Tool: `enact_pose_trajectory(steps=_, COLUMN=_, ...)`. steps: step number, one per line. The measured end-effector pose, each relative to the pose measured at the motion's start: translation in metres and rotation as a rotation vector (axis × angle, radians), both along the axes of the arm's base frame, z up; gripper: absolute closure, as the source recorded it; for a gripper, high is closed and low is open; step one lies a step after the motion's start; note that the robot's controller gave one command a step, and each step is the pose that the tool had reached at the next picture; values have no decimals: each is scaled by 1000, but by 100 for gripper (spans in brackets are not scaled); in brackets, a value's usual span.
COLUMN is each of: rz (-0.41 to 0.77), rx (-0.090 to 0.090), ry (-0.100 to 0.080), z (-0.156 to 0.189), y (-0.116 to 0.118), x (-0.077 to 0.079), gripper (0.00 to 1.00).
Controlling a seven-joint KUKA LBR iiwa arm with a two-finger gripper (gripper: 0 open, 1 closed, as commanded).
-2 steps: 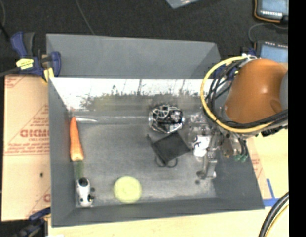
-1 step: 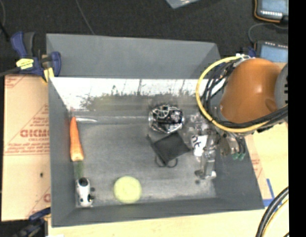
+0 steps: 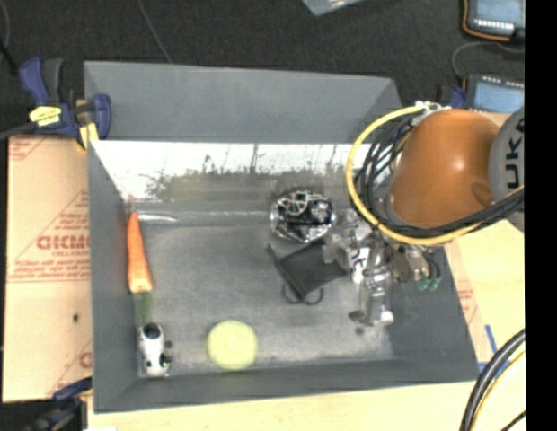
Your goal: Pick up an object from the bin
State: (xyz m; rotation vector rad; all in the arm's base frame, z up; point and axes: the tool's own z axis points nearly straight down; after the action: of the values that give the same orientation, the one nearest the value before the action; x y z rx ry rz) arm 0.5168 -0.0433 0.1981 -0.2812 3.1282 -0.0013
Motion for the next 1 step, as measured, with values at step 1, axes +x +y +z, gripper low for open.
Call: enact_pose_trajectory(steps=1, rz=-181, rx=0, ry=-3, z=-17, y=-4, x=2, gripper=0)
